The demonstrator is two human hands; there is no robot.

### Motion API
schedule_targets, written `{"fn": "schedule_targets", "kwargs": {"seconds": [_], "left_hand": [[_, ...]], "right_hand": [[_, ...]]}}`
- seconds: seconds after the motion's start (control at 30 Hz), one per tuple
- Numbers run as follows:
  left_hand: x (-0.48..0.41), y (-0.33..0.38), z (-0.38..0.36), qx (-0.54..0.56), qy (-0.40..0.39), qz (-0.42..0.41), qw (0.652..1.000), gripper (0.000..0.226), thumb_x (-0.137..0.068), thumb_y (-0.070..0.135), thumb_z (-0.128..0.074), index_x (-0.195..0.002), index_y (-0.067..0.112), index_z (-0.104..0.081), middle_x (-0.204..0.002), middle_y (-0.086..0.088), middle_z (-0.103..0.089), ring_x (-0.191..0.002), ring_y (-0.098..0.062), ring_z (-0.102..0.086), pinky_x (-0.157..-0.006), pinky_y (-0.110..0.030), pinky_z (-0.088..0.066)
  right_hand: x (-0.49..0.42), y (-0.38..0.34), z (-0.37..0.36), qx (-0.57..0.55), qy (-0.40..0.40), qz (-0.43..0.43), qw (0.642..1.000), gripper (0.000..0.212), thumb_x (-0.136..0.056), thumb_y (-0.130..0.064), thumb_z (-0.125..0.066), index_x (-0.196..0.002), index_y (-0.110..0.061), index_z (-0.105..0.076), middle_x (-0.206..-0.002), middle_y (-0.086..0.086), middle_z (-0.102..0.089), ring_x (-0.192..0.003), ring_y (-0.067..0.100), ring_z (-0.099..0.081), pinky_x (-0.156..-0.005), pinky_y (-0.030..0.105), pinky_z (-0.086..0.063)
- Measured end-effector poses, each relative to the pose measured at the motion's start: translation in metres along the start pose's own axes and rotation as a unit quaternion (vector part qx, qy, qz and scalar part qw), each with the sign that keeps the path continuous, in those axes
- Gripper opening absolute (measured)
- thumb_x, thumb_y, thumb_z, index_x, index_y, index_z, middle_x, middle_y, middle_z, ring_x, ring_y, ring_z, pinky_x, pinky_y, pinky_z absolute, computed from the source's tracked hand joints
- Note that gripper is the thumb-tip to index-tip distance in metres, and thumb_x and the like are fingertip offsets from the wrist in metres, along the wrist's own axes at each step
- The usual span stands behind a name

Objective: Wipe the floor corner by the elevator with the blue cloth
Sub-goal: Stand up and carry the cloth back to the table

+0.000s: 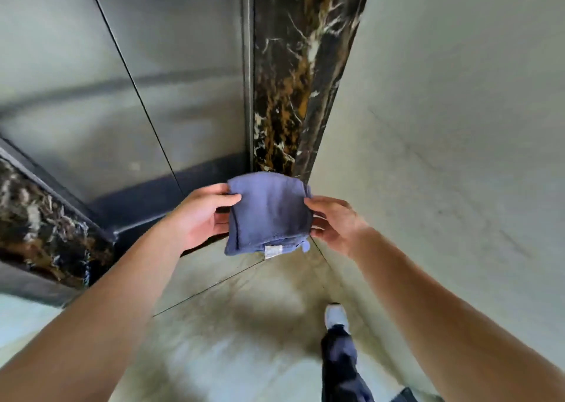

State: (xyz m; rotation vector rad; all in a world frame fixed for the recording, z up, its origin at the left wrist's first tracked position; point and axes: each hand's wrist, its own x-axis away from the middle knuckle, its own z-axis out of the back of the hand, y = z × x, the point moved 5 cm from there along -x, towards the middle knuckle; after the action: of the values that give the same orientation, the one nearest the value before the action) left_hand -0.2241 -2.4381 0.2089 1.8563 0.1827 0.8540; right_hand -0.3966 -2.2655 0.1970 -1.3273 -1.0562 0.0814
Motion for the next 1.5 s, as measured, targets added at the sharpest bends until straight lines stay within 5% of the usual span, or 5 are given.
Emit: {"fn": "schedule_targets", "kwargs": {"seconds": [0.23, 0.4, 0.67, 1.03, 1.5], "left_hand": [[0.165, 0.019, -0.045, -0.034, -0.082, 0.008, 0.996, 0.026, -0.093, 0.009, -0.054, -0.111, 0.019, -0.070, -0.100, -0.006, -0.075, -0.087, -0.026, -0.070, -0.067, -0.037, -0.056], [0.252, -0.003, -0.117, -0.032, -0.141, 0.010, 0.989, 0.042, -0.088, 0.013, -0.057, -0.131, 0.015, -0.060, -0.125, -0.016, -0.062, -0.115, -0.034, -0.055, -0.101, -0.052, -0.041], [0.373, -0.150, -0.356, -0.090, -0.307, 0.084, 0.944, 0.041, -0.084, 0.009, -0.058, -0.122, 0.017, -0.068, -0.120, -0.011, -0.067, -0.109, -0.029, -0.061, -0.102, -0.046, -0.043], [0.697, -0.414, -0.711, -0.228, -0.704, 0.264, 0.619, 0.041, -0.085, 0.006, -0.054, -0.124, 0.013, -0.066, -0.095, -0.015, -0.072, -0.075, -0.028, -0.072, -0.064, -0.038, -0.058], [1.038, -0.668, -0.771, -0.375, -0.766, 0.342, 0.395, 0.048, -0.087, -0.002, -0.047, -0.133, 0.010, -0.058, -0.102, -0.016, -0.066, -0.073, -0.026, -0.069, -0.065, -0.037, -0.057]], "right_hand": [[0.195, 0.015, 0.004, -0.099, -0.022, 0.074, 0.992, 0.016, -0.091, -0.009, -0.062, -0.080, -0.011, -0.073, -0.079, 0.007, -0.072, -0.073, 0.027, -0.065, -0.077, 0.041, -0.052], [0.306, 0.048, 0.052, -0.166, -0.015, 0.113, 0.980, 0.010, -0.092, -0.009, -0.060, -0.087, -0.010, -0.068, -0.078, 0.006, -0.071, -0.065, 0.028, -0.067, -0.071, 0.043, -0.053], [0.543, 0.184, 0.254, -0.233, 0.140, 0.158, 0.949, 0.011, -0.092, -0.008, -0.061, -0.086, -0.014, -0.067, -0.079, 0.006, -0.069, -0.062, 0.026, -0.064, -0.064, 0.038, -0.051], [0.996, 0.451, 0.405, -0.324, 0.628, 0.151, 0.692, 0.011, -0.094, -0.011, -0.062, -0.104, -0.009, -0.066, -0.091, 0.013, -0.069, -0.073, 0.026, -0.066, -0.072, 0.041, -0.053], [1.277, 0.717, 0.366, -0.469, 0.722, 0.178, 0.476, 0.011, -0.096, -0.007, -0.058, -0.106, -0.011, -0.061, -0.082, 0.008, -0.067, -0.064, 0.025, -0.064, -0.062, 0.041, -0.056]]}}
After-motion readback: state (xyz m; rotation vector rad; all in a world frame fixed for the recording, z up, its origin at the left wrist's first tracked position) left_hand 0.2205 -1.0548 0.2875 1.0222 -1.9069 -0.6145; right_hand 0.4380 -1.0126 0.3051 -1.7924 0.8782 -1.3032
